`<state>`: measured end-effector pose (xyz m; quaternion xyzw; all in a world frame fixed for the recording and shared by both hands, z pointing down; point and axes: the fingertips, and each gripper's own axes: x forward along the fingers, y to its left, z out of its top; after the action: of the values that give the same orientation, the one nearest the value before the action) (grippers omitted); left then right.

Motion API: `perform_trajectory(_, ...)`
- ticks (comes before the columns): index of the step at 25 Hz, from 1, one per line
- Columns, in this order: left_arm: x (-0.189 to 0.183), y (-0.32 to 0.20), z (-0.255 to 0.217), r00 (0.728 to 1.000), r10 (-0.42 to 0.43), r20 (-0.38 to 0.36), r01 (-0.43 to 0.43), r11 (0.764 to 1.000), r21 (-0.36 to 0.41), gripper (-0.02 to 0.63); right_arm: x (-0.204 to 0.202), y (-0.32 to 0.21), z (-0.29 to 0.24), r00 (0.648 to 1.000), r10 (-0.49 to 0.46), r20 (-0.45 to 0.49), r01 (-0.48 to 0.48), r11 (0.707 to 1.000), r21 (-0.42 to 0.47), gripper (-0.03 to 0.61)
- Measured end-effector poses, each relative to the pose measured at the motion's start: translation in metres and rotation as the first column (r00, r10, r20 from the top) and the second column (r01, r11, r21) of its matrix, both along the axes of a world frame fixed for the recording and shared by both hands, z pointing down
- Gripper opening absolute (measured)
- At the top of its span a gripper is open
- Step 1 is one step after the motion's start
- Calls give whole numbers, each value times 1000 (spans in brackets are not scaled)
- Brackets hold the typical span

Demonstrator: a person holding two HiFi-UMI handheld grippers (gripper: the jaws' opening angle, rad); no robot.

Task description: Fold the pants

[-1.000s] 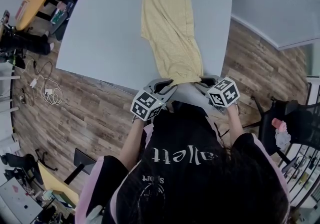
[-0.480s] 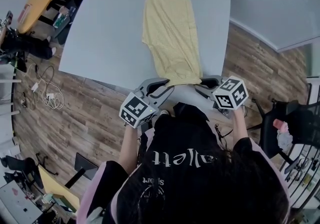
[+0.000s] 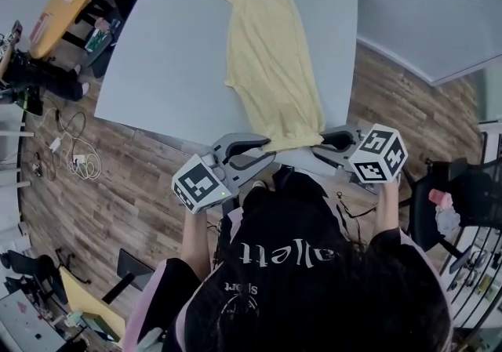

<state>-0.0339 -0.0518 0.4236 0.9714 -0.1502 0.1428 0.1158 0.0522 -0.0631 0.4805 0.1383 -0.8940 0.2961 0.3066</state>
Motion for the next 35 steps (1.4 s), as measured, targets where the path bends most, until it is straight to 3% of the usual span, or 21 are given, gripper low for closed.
perform_trajectory(6, 2, 10, -35, 993, 96, -65, -93, 995, 45, 109, 1, 8, -38, 998, -68, -2, 68, 996, 51, 106)
perform_trajectory(11, 0, -5, -44, 996, 66, -68, -61, 996, 66, 98, 2, -7, -51, 998, -66, -5, 67, 993, 96, 106)
perform_trajectory(18, -7, -48, -30, 999, 36, 37, -40, 994, 102, 94, -4, -53, -46, 997, -73, -7, 73, 991, 114, 106)
perform_trajectory(27, -13, -140, -32, 987, -64, 148, 37, 983, 180, 92, -11, -154, -49, 997, -72, 15, 68, 981, 184, 106)
perform_trajectory(35, -24, -217, -18, 952, -185, 244, 137, 970, 199, 91, -23, -233, -36, 998, -70, -9, 70, 976, 207, 106)
